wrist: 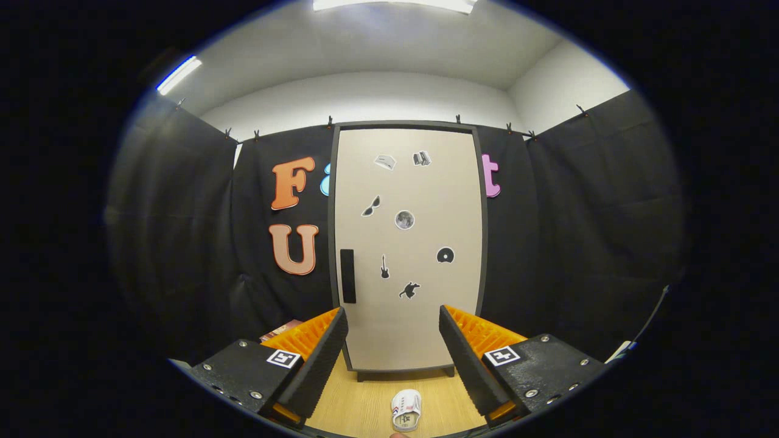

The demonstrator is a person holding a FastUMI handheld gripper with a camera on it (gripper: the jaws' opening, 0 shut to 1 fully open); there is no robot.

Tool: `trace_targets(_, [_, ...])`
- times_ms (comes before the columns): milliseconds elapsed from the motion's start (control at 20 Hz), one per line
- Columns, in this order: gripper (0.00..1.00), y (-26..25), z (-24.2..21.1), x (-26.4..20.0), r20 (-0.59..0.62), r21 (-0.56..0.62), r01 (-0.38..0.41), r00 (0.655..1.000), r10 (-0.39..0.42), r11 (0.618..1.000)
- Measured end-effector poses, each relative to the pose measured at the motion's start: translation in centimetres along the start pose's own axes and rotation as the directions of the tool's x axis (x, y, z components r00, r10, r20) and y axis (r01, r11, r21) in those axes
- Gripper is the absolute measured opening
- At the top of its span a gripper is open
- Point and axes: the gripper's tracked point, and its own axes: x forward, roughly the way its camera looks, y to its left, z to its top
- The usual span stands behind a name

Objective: Open the shoe cabinet door, grab the shoes and put them into the shoe cabinet, then close the shoe cabinet door.

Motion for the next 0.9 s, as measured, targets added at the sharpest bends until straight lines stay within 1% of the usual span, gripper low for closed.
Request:
trace_targets(200, [0.94, 1.3, -0.1, 1.4, 0.01, 0.008, -0.018, 1.0, 0.018, 1.0])
trace_targets(300, [0.94, 2.3, -0.2, 3.0, 0.014, 0.017, -0.026, 1.0, 0.026, 1.0])
trace_targets(350, [0.94, 3.2, -0.4, 4.1, 0.01, 0.026, -0.046, 0.999, 0.045, 0.999])
trace_targets(500, [0.94, 5.8, -0.3, 8.3, 0.032, 0.051, -0.079, 0.996, 0.077, 0.996])
trace_targets(650, [0.94, 7.7, -0.4, 13.5, 0.077, 0.046, -0.069, 0.995, 0.065, 0.997])
trace_targets(900, [0.95, 11.5, -1.9, 21.8, 0.052, -0.068, -0.079, 0.995, 0.082, 0.995])
